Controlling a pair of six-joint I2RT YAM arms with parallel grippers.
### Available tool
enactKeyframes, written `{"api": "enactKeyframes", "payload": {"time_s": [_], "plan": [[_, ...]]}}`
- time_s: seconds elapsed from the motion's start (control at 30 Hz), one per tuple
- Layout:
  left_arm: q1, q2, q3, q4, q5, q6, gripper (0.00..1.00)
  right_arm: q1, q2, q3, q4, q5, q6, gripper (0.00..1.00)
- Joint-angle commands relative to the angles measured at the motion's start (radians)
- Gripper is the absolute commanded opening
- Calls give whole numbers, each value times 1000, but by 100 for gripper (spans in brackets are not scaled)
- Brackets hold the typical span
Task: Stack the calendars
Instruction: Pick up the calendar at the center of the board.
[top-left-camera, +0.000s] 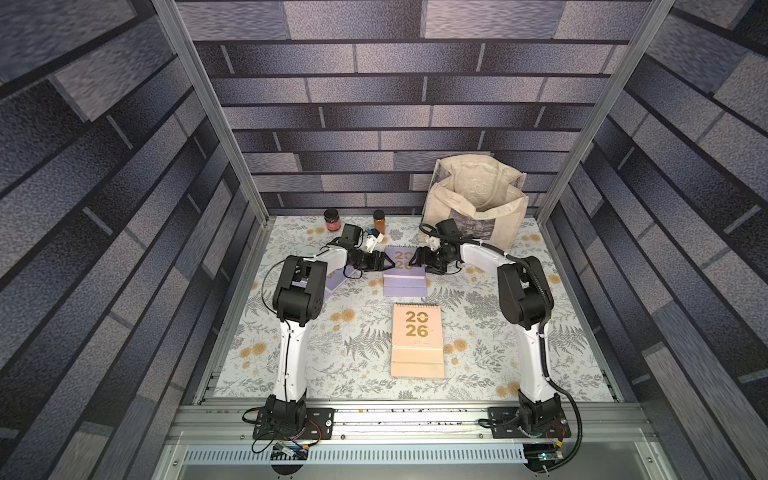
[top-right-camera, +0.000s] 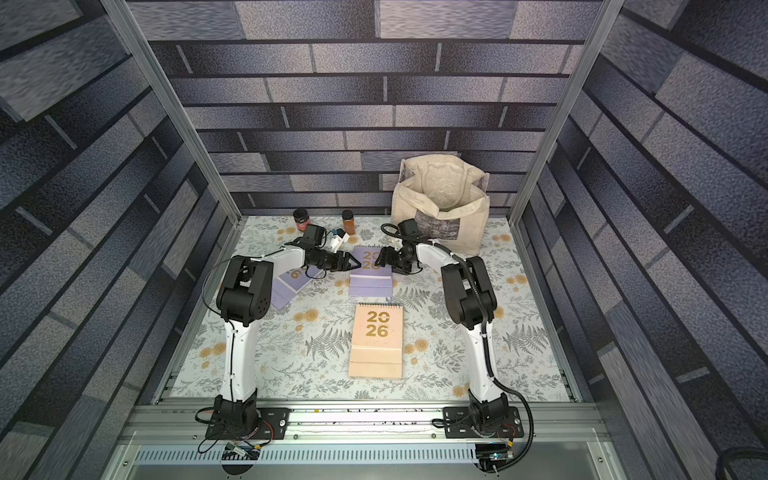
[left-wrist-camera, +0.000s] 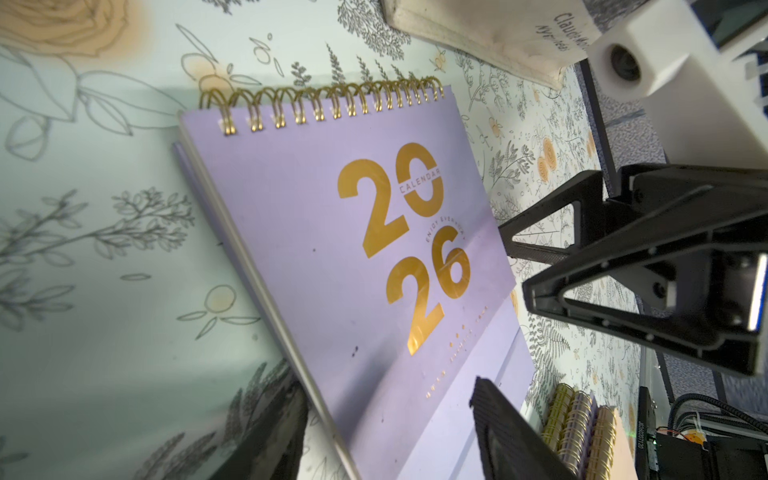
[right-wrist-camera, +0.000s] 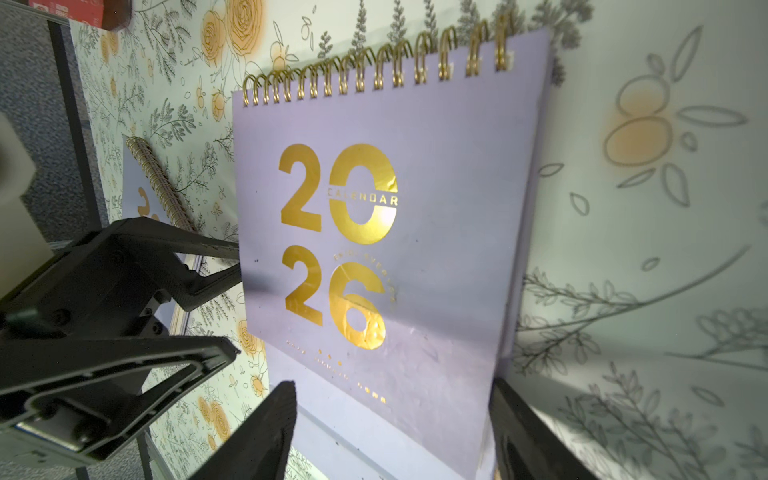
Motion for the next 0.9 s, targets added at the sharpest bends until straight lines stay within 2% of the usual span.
{"api": "enactKeyframes", "payload": {"time_s": [0.0, 0.1, 0.47, 0.67, 0.87], "plan": [[-39, -14, -30, -113, -107, 33, 68, 21, -25, -10, -71, 78, -36, 75], [-46, -2, -17, -133, -150, 36, 72, 22, -25, -7, -120, 120, -49, 75], [-48, 15, 6, -147, -169, 34, 73, 7, -86, -61, -113, 190, -62, 75], [-46, 28, 20, -145, -153, 28, 74, 3, -34, -39, -103, 69, -44, 73], [-49, 47, 40, -145, -112, 18, 75, 11, 9, -43, -70, 7, -25, 70]]}}
